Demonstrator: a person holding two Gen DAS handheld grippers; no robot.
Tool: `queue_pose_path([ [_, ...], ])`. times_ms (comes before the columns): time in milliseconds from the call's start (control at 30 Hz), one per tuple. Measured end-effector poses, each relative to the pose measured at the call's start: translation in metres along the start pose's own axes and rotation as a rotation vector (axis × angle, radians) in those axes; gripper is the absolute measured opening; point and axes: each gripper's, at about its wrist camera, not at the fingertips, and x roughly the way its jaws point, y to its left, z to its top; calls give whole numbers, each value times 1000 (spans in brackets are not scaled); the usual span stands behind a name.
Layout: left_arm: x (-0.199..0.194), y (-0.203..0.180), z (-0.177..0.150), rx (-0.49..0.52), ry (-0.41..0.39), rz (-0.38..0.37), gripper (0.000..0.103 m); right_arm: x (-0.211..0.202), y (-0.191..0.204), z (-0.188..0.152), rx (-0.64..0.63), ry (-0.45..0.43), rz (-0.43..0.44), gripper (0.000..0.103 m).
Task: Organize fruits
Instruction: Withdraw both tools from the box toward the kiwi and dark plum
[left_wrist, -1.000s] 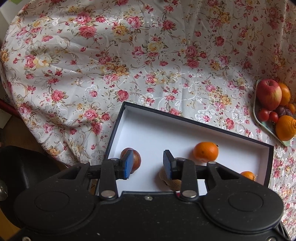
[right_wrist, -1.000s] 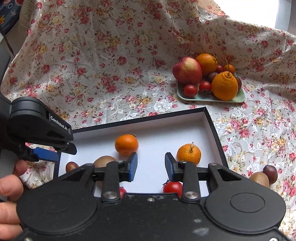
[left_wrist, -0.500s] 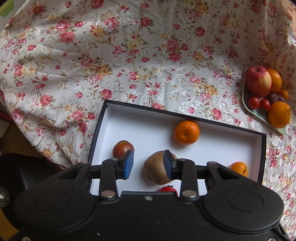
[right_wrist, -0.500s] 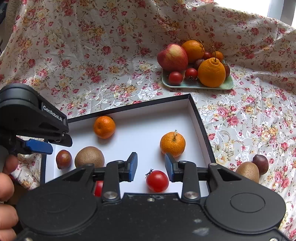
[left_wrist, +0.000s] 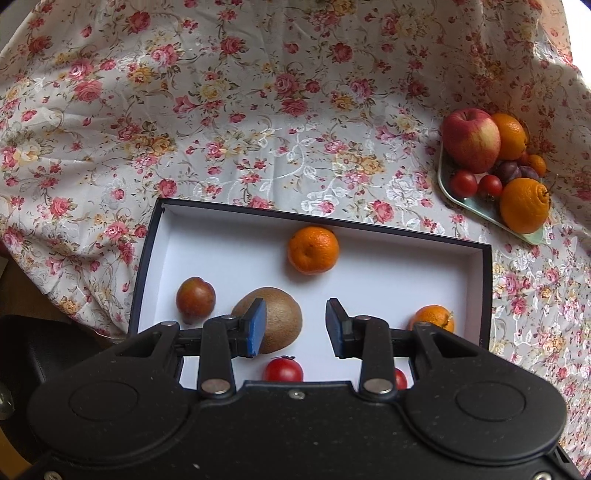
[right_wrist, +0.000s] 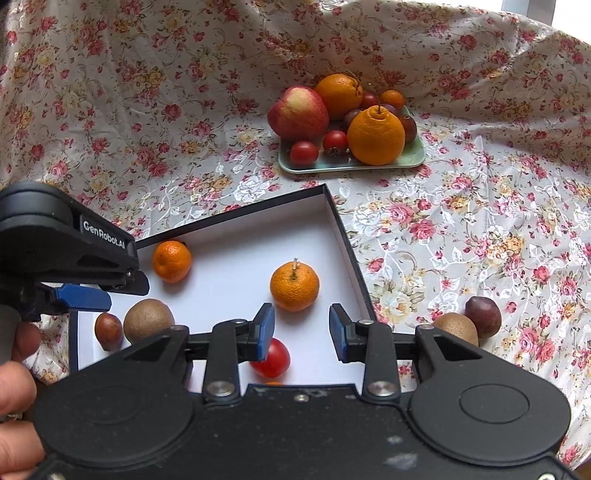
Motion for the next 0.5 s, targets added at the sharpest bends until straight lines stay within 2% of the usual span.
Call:
queue_pose_path([
  [233,-3,-36,-7,76,0,-12,44,-2,-40,9,109,42,-28,35],
  [500,-7,-79,-21,148,20,-56,44,1,-114,14,321,139,-85,35],
])
